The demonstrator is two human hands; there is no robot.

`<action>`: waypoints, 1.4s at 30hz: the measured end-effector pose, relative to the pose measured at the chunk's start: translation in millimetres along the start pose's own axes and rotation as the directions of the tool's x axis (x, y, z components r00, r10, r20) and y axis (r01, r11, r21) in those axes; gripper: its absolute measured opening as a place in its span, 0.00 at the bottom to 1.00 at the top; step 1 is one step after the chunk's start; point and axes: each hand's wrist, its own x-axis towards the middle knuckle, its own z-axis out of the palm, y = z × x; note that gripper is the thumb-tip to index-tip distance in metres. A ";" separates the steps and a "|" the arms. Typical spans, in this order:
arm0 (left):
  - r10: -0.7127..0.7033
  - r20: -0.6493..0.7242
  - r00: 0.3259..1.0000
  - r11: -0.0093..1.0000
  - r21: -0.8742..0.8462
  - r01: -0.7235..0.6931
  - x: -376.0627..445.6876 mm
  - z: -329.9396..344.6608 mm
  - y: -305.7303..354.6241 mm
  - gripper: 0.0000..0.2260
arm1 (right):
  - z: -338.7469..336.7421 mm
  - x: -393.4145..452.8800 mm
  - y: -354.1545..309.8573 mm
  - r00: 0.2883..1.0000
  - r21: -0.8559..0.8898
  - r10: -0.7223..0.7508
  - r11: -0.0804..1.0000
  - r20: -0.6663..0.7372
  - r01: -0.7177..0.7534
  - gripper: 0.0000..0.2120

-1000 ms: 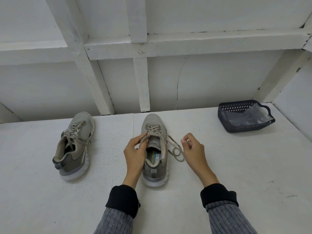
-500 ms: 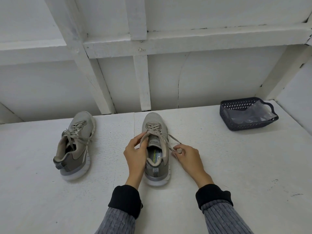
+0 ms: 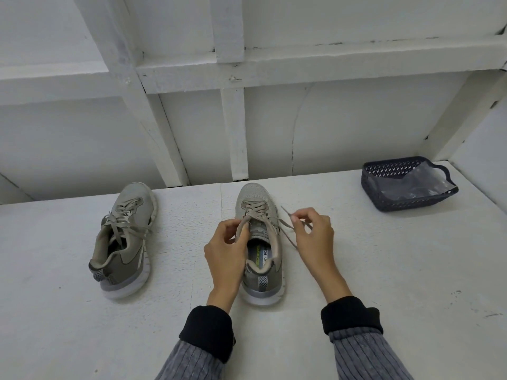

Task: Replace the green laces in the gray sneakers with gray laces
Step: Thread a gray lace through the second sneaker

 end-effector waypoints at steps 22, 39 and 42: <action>-0.120 0.184 0.976 0.968 -0.197 0.156 14.0 -12.2 -12.8 0.05 | 39.8 4.4 -32.0 0.902 -0.243 -0.312 0.889 0.299 0.389 0.01; -0.090 0.192 0.977 0.966 -0.220 0.133 15.0 -12.8 -13.9 0.10 | 50.3 8.5 -35.9 0.862 -0.331 -0.382 0.808 0.334 0.487 0.06; -0.124 0.266 0.956 0.939 -0.279 0.199 23.8 -11.7 -13.4 0.09 | 49.1 7.3 -33.4 0.883 -0.250 -0.360 0.864 0.300 0.437 0.05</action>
